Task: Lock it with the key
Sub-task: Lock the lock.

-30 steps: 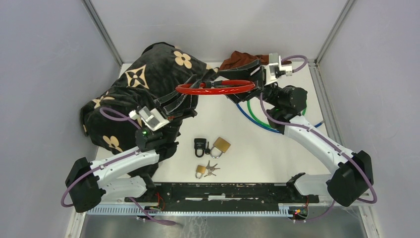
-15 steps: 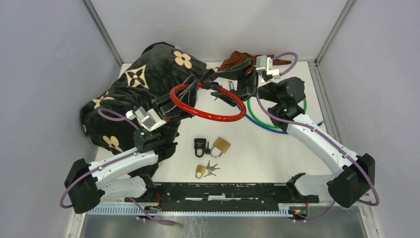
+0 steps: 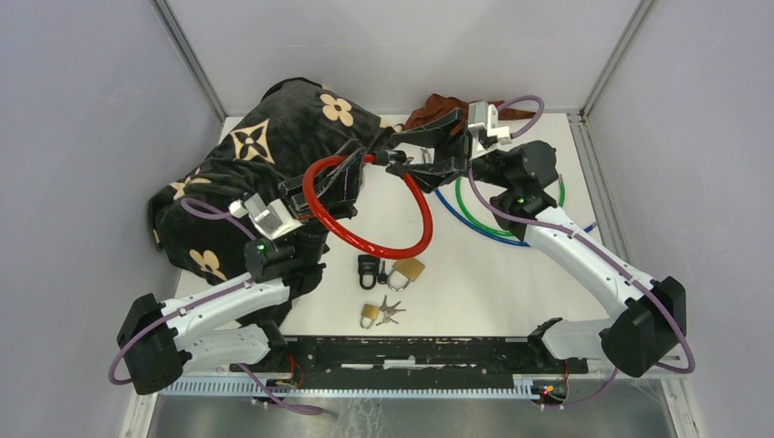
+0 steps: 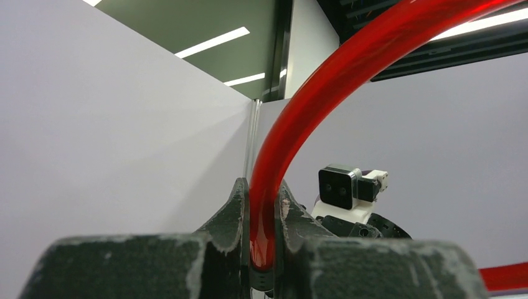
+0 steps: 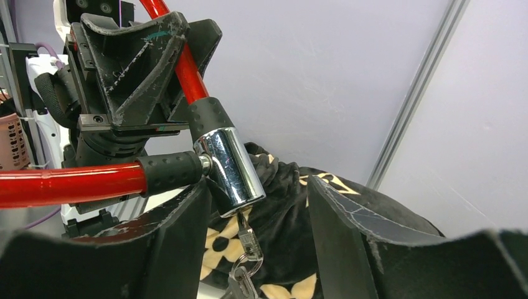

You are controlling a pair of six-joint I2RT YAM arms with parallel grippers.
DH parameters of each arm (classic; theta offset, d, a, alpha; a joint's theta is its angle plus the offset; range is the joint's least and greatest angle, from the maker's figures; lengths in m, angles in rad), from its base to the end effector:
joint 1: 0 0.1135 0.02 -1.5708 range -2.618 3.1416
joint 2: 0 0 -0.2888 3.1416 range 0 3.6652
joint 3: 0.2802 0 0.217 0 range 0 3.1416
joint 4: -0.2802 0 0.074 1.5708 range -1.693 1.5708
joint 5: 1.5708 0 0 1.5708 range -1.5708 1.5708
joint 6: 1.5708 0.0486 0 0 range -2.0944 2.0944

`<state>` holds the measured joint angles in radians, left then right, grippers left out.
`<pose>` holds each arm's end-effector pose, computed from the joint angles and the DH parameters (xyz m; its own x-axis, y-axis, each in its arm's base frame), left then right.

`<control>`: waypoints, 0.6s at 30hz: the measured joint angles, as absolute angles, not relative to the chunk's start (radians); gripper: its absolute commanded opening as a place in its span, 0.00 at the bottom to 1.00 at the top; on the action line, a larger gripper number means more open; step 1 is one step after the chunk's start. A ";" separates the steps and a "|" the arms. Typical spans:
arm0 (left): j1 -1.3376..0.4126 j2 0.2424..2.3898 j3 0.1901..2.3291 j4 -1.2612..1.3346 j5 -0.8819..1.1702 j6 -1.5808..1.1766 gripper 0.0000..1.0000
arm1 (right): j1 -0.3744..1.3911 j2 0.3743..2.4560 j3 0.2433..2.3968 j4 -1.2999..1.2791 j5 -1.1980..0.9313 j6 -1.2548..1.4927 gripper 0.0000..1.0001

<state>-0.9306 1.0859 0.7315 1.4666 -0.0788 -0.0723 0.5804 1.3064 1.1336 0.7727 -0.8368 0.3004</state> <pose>0.0963 -0.1228 0.4627 0.4780 -0.7623 -0.4364 0.8153 0.5699 -0.1024 0.1878 0.1663 0.4757 0.1906 0.3620 -0.9125 -0.9801 0.1225 -0.1562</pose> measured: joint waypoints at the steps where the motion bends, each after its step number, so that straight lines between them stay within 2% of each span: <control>1: -0.931 1.084 0.731 1.465 -0.080 -0.073 0.02 | 0.580 1.306 1.134 0.776 -0.837 0.300 0.64; 9: -0.938 1.070 0.731 1.421 -0.118 -0.082 0.02 | 0.589 1.304 1.133 0.789 -0.819 0.307 0.59; 13: -0.938 1.059 0.732 1.386 -0.156 -0.101 0.02 | 0.589 1.304 1.133 0.789 -0.804 0.316 0.53; 18: -0.938 1.055 0.732 1.361 -0.189 -0.131 0.02 | 0.589 1.304 1.133 0.780 -0.800 0.317 0.56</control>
<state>-0.9382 1.0550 0.7319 1.3613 -0.1886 -0.1314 0.5892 1.3041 1.1332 0.7799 -0.7998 0.3172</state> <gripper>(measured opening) 0.134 0.540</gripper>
